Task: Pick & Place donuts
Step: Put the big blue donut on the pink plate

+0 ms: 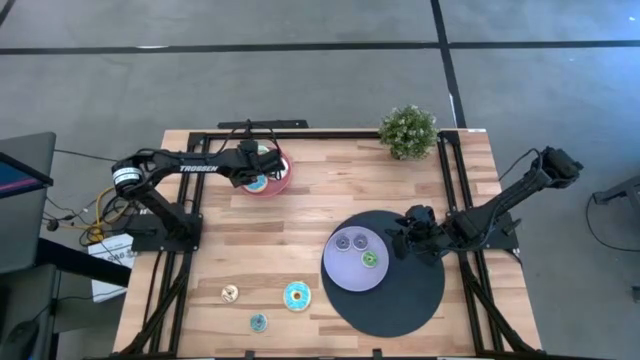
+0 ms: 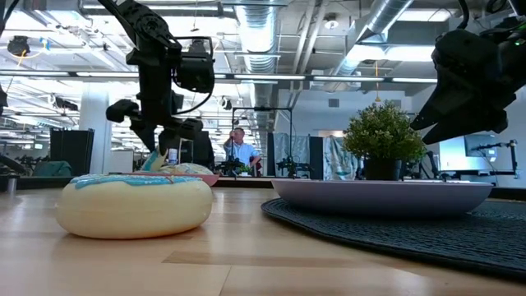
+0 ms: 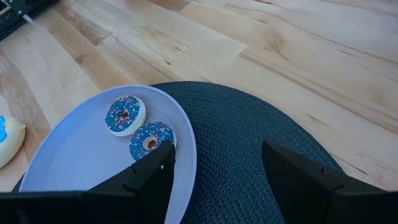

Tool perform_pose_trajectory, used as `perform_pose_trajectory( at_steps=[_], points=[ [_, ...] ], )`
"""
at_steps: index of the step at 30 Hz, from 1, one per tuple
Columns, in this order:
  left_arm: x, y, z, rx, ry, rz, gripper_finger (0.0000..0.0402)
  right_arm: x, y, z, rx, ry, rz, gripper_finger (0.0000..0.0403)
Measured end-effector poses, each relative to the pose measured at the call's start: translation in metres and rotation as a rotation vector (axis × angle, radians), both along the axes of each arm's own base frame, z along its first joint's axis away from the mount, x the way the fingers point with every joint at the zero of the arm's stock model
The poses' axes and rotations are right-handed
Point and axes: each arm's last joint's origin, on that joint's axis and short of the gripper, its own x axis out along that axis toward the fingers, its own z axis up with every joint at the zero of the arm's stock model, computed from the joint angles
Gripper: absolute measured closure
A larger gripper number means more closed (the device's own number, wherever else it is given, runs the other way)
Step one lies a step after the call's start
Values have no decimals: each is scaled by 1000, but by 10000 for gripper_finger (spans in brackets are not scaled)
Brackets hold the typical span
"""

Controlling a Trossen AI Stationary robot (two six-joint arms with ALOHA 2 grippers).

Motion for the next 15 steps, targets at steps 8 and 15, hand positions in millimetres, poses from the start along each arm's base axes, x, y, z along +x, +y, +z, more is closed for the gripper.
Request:
perform_pose_trajectory(
  at_steps=[8, 15],
  points=[
    [5, -1, 7, -27, 72, -118, 317, 0, 0, 0, 5, -1, 2, 172],
    [20, -12, 27, -45, 185, -320, 326, 0, 0, 0, 6, 0, 3, 172]
  ],
)
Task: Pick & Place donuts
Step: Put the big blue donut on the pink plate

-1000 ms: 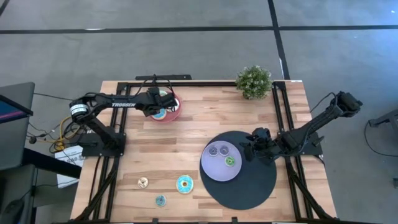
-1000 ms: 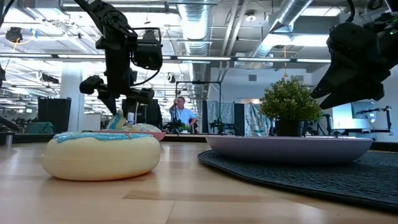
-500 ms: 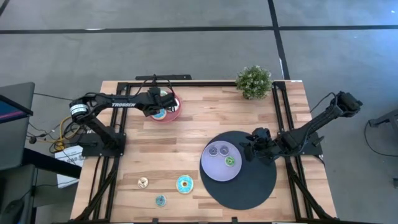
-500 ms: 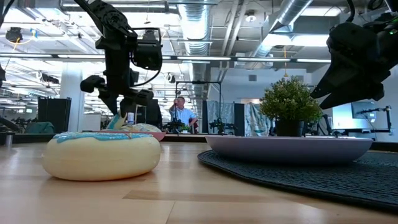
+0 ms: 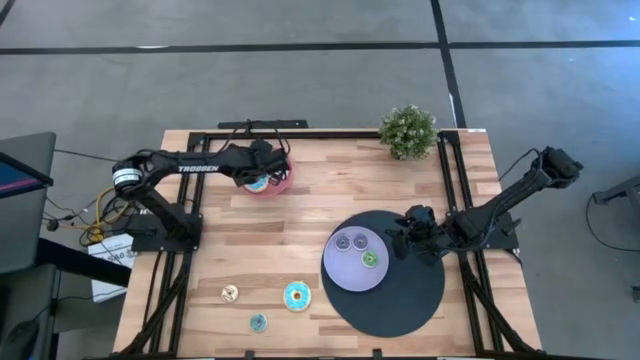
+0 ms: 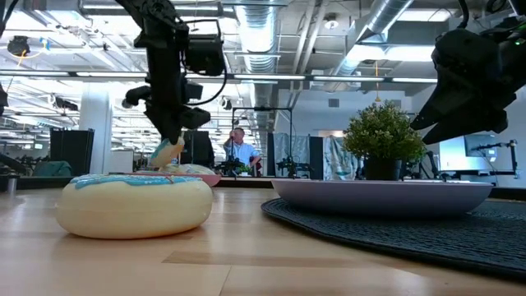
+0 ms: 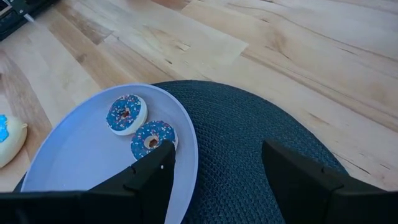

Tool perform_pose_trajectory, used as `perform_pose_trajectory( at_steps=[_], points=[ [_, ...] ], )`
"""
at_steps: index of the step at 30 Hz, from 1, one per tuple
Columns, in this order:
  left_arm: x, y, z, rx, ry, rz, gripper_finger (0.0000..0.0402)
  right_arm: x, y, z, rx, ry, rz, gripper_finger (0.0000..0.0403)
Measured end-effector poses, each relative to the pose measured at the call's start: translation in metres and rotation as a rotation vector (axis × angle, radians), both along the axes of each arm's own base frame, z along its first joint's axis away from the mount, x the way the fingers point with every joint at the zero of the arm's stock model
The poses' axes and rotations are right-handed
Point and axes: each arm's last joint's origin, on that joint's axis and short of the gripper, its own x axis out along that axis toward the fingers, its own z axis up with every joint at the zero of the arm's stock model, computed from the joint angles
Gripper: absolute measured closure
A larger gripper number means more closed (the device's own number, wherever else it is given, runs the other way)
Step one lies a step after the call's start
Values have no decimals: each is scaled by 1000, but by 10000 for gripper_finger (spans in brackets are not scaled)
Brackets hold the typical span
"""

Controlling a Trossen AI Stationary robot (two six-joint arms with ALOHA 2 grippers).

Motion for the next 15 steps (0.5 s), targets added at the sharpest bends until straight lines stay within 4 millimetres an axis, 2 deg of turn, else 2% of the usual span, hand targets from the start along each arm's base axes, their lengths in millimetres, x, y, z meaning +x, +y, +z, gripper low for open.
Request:
perform_pose_trajectory(
  at_steps=[10, 15],
  points=[
    [-8, -7, 1, -62, 133, -46, 331, 0, 0, 0, 2, 0, 1, 172],
    [-3, -10, -7, -87, 183, -102, 331, 0, 0, 0, 4, -3, 1, 172]
  ],
)
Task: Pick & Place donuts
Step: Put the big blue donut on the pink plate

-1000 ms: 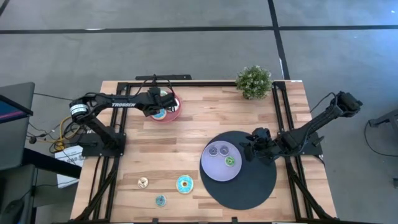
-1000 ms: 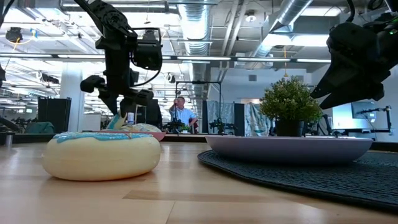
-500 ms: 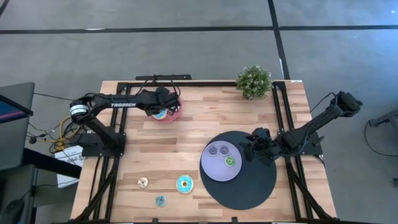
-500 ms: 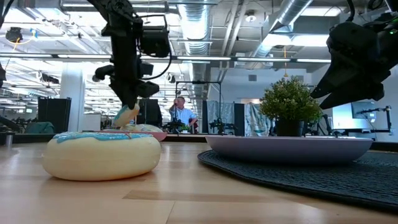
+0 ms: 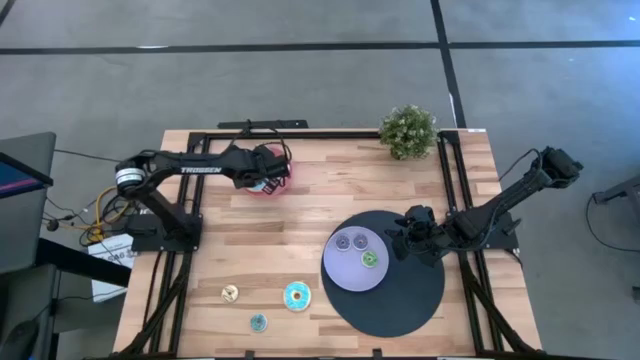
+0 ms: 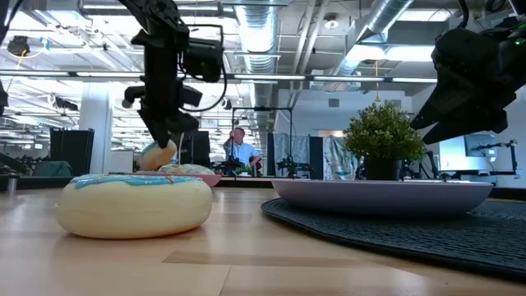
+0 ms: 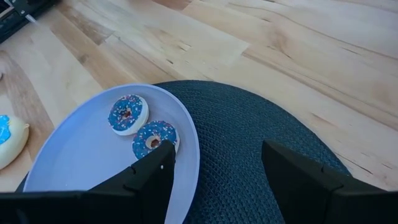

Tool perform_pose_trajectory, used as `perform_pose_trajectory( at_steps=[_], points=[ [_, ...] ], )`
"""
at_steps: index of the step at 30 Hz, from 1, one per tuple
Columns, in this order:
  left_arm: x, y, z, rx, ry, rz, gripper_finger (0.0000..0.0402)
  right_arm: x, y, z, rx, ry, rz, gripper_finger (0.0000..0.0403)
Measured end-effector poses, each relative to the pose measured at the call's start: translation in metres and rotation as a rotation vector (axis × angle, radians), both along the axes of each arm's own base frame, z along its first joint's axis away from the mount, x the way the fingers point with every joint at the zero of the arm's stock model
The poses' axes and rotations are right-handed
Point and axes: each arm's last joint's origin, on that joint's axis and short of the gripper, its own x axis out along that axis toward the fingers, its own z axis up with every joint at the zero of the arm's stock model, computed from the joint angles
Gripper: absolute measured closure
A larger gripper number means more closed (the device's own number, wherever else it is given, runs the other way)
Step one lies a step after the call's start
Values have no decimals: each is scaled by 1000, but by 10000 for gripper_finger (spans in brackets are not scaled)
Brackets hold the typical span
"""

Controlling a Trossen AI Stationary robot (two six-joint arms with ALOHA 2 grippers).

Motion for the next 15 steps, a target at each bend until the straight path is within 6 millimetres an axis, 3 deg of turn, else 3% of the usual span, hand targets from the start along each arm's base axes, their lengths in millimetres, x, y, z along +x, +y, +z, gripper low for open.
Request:
perform_pose_trajectory(
  at_steps=[9, 15],
  points=[
    [11, 4, -44, -45, 161, 13, 331, 1, 1, 1, 9, -11, 2, 172],
    [12, -1, -49, -41, 184, 18, 328, 1, 1, 1, 2, -7, 10, 172]
  ],
)
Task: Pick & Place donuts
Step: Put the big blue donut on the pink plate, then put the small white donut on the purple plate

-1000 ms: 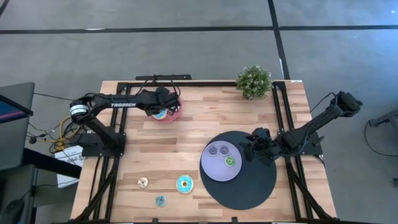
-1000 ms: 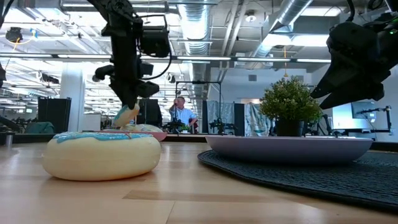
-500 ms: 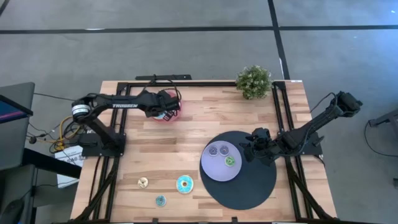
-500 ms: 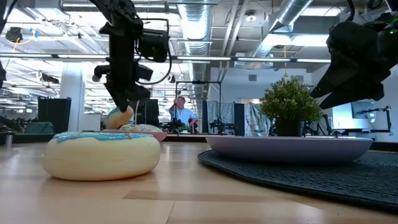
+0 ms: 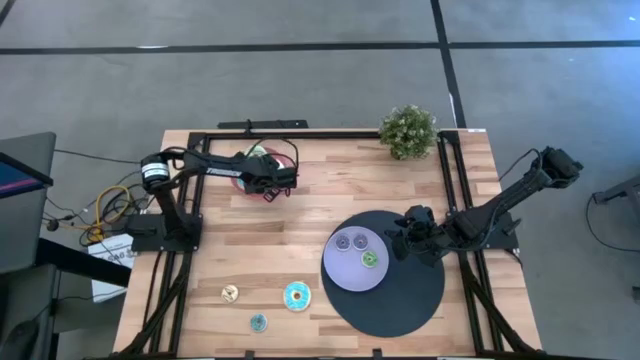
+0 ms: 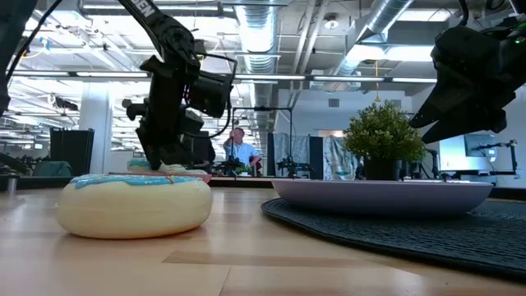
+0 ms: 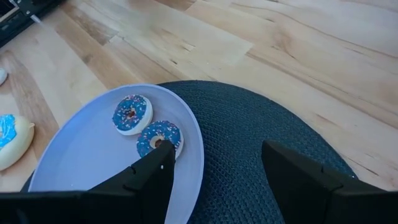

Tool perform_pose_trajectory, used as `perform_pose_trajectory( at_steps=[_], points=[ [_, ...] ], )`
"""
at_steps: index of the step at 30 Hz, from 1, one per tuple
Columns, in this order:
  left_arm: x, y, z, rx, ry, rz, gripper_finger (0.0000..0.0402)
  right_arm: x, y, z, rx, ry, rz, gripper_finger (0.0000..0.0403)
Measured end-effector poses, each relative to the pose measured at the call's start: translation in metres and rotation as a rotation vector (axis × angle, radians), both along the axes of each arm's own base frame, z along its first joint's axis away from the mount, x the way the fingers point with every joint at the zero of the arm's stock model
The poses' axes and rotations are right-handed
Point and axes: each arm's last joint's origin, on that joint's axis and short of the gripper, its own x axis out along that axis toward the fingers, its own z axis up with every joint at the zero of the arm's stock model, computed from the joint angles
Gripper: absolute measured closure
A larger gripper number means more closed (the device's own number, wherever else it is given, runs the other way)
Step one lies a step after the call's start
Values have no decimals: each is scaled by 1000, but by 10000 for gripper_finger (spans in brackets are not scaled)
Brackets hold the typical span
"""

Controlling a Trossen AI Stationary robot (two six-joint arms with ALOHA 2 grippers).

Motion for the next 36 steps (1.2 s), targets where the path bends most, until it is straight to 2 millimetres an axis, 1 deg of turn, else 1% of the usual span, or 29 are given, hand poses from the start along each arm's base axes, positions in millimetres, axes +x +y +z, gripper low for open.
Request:
perform_pose_trajectory(
  at_steps=[8, 14, 20, 24, 27, 31, 36],
  points=[
    [4, -7, 14, 13, 4, -4, 304, 0, 0, 0, -4, 2, 4, 172],
    [7, -7, 16, 16, -14, 2, 270, 0, 0, 0, -2, 2, 5, 172],
    [3, -8, 17, 15, 13, 22, 231, 0, 0, 0, 1, -1, 6, 172],
    [2, -12, 25, 74, 49, 37, 212, 0, 0, 0, 2, -2, 6, 172],
    [5, -22, 38, 149, 33, 17, 204, 0, 0, 0, 2, -2, 6, 172],
    [8, -39, 56, 162, -39, -31, 203, 0, 0, 0, 2, -2, 6, 172],
    [7, -71, 76, 186, -176, -92, 212, 1, 1, 0, 5, -4, 7, 172]
  ],
)
